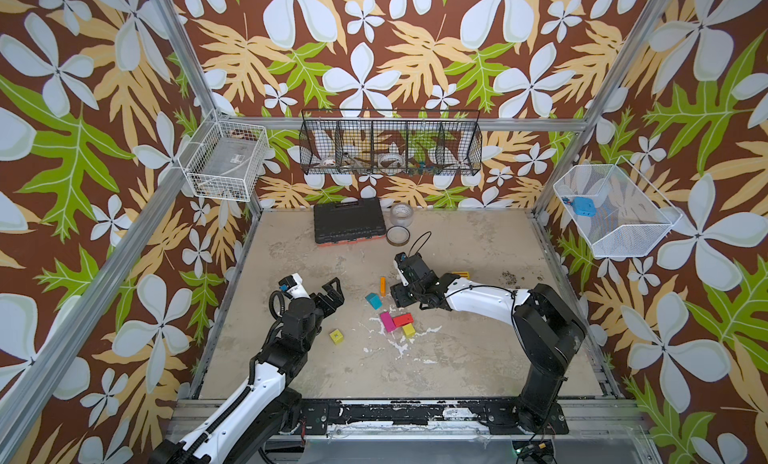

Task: Build the wood block tower
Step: 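Move the right gripper toward the magenta and red blocks, then lower the right gripper and close it on the magenta block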

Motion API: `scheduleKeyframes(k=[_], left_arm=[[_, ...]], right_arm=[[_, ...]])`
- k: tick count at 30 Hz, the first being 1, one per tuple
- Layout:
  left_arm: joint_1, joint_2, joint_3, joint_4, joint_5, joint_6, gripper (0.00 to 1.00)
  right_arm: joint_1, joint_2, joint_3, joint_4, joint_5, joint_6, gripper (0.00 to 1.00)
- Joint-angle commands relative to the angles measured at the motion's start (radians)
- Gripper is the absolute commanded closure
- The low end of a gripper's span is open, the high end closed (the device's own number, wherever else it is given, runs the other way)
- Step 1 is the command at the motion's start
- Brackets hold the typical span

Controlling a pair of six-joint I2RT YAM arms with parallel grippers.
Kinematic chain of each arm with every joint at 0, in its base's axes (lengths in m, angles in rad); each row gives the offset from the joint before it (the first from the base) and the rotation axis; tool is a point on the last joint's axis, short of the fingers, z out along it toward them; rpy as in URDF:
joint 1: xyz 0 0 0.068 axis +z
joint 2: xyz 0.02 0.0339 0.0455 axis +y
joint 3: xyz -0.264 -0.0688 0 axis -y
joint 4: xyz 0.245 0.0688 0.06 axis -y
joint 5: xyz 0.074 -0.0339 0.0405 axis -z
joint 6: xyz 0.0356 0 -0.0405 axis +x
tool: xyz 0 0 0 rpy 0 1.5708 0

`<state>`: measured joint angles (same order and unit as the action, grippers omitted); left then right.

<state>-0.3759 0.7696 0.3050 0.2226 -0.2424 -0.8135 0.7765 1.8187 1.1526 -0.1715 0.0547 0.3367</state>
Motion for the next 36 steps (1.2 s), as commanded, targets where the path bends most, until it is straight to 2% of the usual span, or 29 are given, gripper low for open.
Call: scheduleKeyframes(k=[1,6,13,19,31,36], left_arm=[[0.0,-0.005,0.008,-0.006,-0.012,-0.006,0.0],[0.0,-0.019,-0.001,0.0,0.0,-0.002,0.0],[0.0,-0.029,-0.004,0.003,0.001,-0.003,0.0],[-0.001,-0.026,-0.003,0.005,0.008,-0.003,0.0],[0.0,-0.016,0.002,0.01,0.026,-0.004,0.0],[0.0,-0.016,0.003,0.008,0.025,-0.002,0.0]], right_arm=[[0.026,-0.026,-0.024,-0.009,-0.004,0.0,0.27],[0.074,-0.027,-0.038,0.002,-0.042,0.028,0.35],[0.167,0.03,0.009,-0.057,0.022,0.063,0.47],[0.173,0.072,0.042,-0.106,0.042,0.079,0.52],[0.177,0.117,0.066,-0.119,0.011,0.084,0.63],[0.19,0.117,0.067,-0.124,0.027,0.087,0.63]])
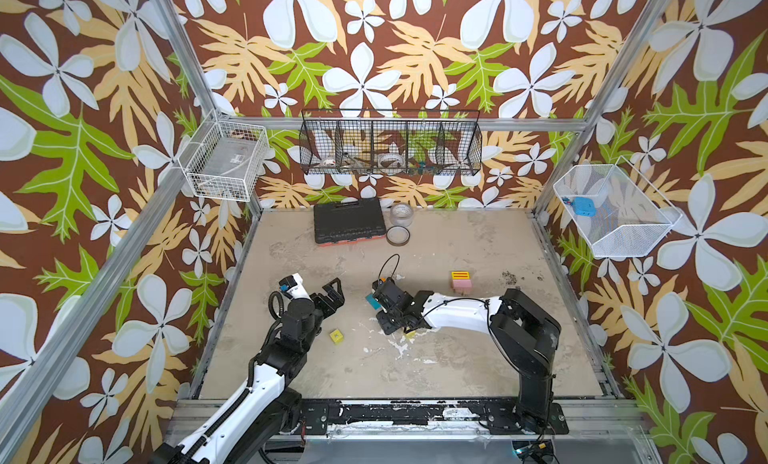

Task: Build the wood block tower
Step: 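Lower the right gripper and close it on the magenta block, then lift the magenta block with the right gripper and carry it toward the tower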

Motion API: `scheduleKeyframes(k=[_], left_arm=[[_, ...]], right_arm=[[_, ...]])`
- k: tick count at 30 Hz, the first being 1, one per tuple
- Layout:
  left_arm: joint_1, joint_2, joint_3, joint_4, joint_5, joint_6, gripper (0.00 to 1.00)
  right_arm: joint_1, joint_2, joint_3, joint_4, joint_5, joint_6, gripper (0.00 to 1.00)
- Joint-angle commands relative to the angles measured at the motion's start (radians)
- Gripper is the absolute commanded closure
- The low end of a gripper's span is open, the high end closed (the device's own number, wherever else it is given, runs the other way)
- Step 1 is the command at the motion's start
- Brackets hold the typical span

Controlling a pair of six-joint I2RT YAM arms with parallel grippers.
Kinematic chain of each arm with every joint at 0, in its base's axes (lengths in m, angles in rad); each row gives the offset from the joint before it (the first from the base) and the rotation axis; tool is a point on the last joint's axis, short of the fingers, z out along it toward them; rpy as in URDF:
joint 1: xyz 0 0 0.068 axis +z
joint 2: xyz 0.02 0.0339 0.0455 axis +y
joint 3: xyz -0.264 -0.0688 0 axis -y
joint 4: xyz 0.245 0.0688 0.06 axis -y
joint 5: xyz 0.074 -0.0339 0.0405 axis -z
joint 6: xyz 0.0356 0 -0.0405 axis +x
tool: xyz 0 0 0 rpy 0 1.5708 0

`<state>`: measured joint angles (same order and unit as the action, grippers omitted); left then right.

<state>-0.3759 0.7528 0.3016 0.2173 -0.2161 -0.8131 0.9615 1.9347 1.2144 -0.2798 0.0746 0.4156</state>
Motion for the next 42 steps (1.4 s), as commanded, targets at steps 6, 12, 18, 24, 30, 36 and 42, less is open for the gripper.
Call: scheduleKeyframes(k=[6,12,18,24,30,36,42], left_arm=[[0.0,-0.004,0.01,0.007,-0.006,-0.001,0.0],[0.0,-0.006,0.01,0.008,-0.002,-0.002,0.0],[0.0,-0.007,0.011,0.004,-0.006,-0.001,0.0],[0.0,-0.017,0.01,0.002,-0.006,-0.001,0.0],[0.0,-0.018,0.011,0.003,0.002,-0.003,0.0],[0.0,-0.021,0.013,0.003,0.006,0.002,0.0],[0.0,-0.022,0.013,0.005,0.004,0.006,0.0]], right_arm=[[0.023,0.015,0.012,-0.031,0.037,0.009,0.58],[0.035,0.005,-0.011,-0.028,0.061,0.015,0.57],[0.038,0.022,-0.002,-0.03,0.054,0.014,0.63],[0.039,0.02,-0.001,-0.03,0.066,0.019,0.74],[0.038,-0.041,-0.021,-0.029,0.104,0.023,0.81],[0.036,-0.166,-0.061,-0.023,0.17,0.021,0.86],[0.025,-0.313,-0.109,-0.029,0.242,0.034,0.93]])
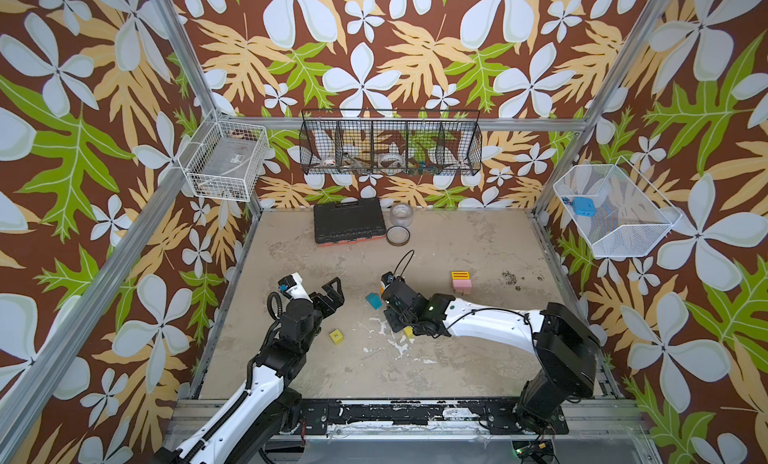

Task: Build the wood block tower
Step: 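Lift the magenta block with the right gripper and carry it toward the tower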

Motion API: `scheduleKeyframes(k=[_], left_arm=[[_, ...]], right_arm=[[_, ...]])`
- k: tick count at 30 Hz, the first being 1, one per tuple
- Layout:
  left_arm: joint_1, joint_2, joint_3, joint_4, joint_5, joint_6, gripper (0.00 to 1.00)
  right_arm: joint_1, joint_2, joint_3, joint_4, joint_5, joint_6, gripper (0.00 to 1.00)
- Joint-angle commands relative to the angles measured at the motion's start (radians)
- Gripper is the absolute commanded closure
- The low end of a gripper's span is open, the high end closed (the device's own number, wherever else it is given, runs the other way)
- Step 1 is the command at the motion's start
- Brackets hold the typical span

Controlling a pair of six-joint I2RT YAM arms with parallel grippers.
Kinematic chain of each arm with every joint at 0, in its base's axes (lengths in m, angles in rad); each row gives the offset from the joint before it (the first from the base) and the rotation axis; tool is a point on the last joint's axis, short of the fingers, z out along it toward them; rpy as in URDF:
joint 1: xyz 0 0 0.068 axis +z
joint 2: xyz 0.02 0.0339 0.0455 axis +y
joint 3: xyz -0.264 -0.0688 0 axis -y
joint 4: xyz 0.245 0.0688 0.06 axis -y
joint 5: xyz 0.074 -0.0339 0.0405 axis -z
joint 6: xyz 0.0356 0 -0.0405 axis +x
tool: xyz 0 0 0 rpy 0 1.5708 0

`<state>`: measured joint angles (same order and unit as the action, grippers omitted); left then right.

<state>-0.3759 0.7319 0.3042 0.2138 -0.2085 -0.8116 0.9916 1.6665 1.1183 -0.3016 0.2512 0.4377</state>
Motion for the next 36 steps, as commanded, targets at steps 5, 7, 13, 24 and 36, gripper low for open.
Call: scheduleKeyframes(k=[5,7,13,24,36], left_arm=[[0.0,0.009,0.007,0.021,0.004,0.003,0.0],[0.0,0.019,0.007,0.025,0.004,0.004,0.0],[-0.001,0.073,0.005,0.048,0.02,0.006,0.0],[0.0,0.114,0.004,0.162,0.211,0.097,0.0],[-0.001,0.182,0.021,0.193,0.288,0.073,0.0]], right_arm=[[-0.068,-0.175,-0.046,-0.028,0.071,0.01,0.97],[-0.118,-0.235,-0.058,-0.041,0.081,0.011,0.99],[-0.326,-0.373,-0.003,-0.06,-0.018,0.008,0.95],[-0.72,-0.322,0.025,0.016,-0.143,0.064,0.99],[-0.843,-0.107,0.048,-0.047,-0.208,0.023,1.0]])
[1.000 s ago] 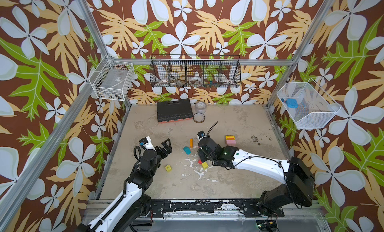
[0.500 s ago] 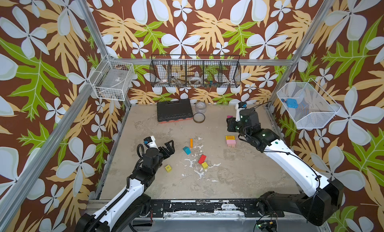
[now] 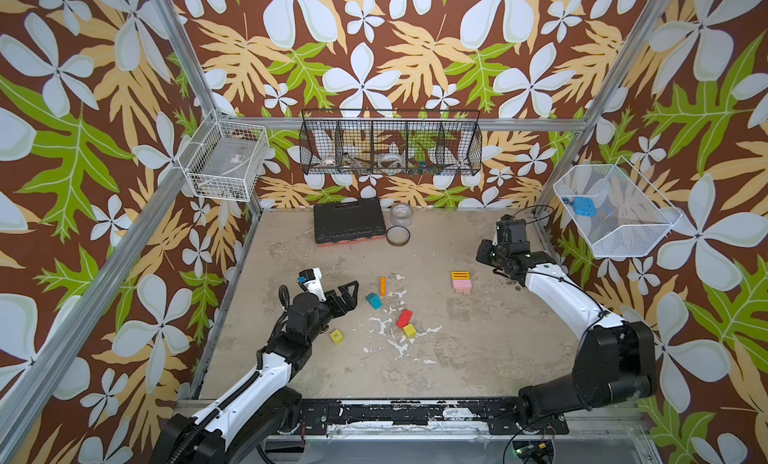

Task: Build the wood block tower
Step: 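Lift the magenta block with the right gripper and carry it toward the tower, then position the magenta block above the yellow striped block with the right gripper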

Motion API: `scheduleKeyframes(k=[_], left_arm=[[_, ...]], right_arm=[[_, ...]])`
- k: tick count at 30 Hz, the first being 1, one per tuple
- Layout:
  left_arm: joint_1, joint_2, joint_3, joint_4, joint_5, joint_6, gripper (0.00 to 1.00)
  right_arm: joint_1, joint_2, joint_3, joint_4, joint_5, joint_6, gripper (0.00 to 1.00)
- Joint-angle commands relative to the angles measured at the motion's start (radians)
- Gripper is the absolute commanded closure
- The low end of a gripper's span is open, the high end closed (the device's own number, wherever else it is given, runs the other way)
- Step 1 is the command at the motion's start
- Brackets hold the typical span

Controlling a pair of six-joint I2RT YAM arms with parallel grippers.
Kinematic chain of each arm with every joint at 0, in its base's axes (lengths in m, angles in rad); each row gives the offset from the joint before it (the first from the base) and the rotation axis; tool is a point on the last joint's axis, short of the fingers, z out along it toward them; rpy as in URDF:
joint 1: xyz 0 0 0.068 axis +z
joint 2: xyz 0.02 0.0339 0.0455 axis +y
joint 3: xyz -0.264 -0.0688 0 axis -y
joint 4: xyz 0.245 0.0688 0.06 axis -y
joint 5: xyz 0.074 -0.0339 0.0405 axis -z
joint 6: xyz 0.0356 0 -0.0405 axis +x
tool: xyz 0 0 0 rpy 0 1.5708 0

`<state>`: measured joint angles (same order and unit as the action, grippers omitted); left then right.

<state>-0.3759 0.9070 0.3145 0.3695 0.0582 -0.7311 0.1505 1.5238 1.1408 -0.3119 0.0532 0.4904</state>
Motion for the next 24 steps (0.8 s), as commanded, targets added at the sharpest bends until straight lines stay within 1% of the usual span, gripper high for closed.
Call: scheduleKeyframes(k=[1,5,8,18,21,24], left_arm=[[0.0,0.008,0.013,0.036,0.022,-0.004,0.0],[0.0,0.012,0.018,0.031,0.024,0.0,0.0],[0.0,0.014,0.022,0.032,0.026,0.002,0.0],[0.0,0.061,0.029,0.045,0.05,-0.005,0.0],[0.0,0.069,0.031,0.047,0.047,0.003,0.0],[0.0,0.069,0.035,0.027,0.013,0.025,0.0]], right_arm=[[-0.002,0.048,0.028,-0.042,-0.013,-0.034,1.0],[-0.002,0.091,0.044,-0.061,0.007,-0.051,1.0],[-0.001,0.116,0.056,-0.07,-0.004,-0.061,1.0],[0.002,0.136,0.052,-0.061,-0.019,-0.064,1.0],[0.004,0.136,0.036,-0.045,0.0,-0.068,1.0],[0.008,0.149,0.013,-0.033,0.059,-0.073,1.0]])
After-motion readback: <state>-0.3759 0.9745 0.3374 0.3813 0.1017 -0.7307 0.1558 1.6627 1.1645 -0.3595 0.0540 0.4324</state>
